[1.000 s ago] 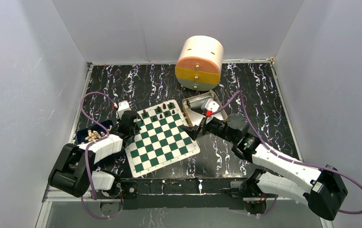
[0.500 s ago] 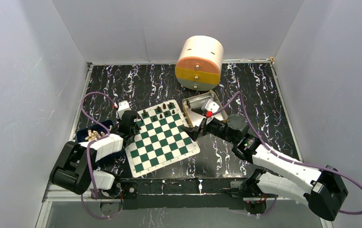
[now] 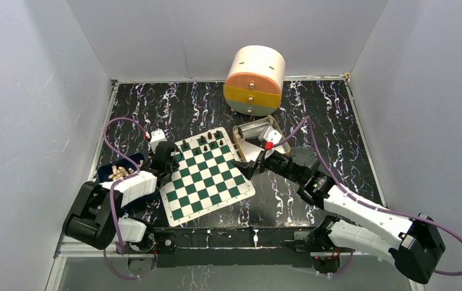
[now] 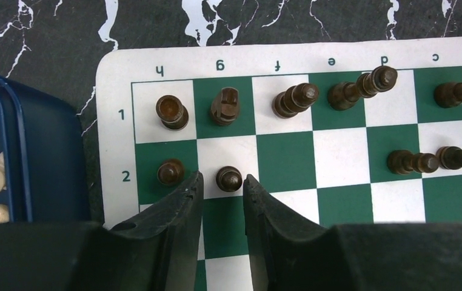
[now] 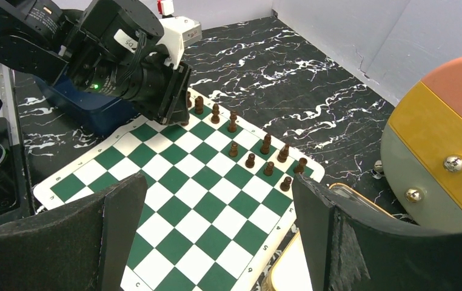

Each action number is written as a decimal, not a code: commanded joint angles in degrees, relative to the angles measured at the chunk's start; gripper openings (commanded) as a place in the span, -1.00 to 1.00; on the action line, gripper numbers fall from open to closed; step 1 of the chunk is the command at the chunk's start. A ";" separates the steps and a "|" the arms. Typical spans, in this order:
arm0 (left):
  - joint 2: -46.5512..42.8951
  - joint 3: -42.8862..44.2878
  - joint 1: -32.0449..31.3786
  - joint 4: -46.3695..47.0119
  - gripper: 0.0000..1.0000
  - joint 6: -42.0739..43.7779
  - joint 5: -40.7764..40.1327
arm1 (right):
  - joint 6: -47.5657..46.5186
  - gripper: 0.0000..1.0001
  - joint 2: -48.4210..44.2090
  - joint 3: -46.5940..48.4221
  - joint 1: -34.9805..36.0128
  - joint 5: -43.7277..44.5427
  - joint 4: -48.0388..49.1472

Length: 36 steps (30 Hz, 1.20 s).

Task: Set up the chess pieces on the board
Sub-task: Place the chess piece on the chessboard, then pick up the chess piece from the storage box.

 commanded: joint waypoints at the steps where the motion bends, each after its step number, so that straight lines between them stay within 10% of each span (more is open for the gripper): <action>1: -3.06 1.89 0.21 -2.44 -0.38 -0.44 -2.57 | 0.63 0.97 -0.92 0.99 0.31 0.76 1.09; 22: -19.14 18.38 0.23 -26.54 0.29 9.78 16.66 | 23.30 0.97 16.69 19.64 -2.24 22.42 -26.11; 36: -32.85 12.56 0.23 -27.43 0.77 15.34 28.59 | -9.99 0.76 31.07 33.89 -16.51 1.74 -37.93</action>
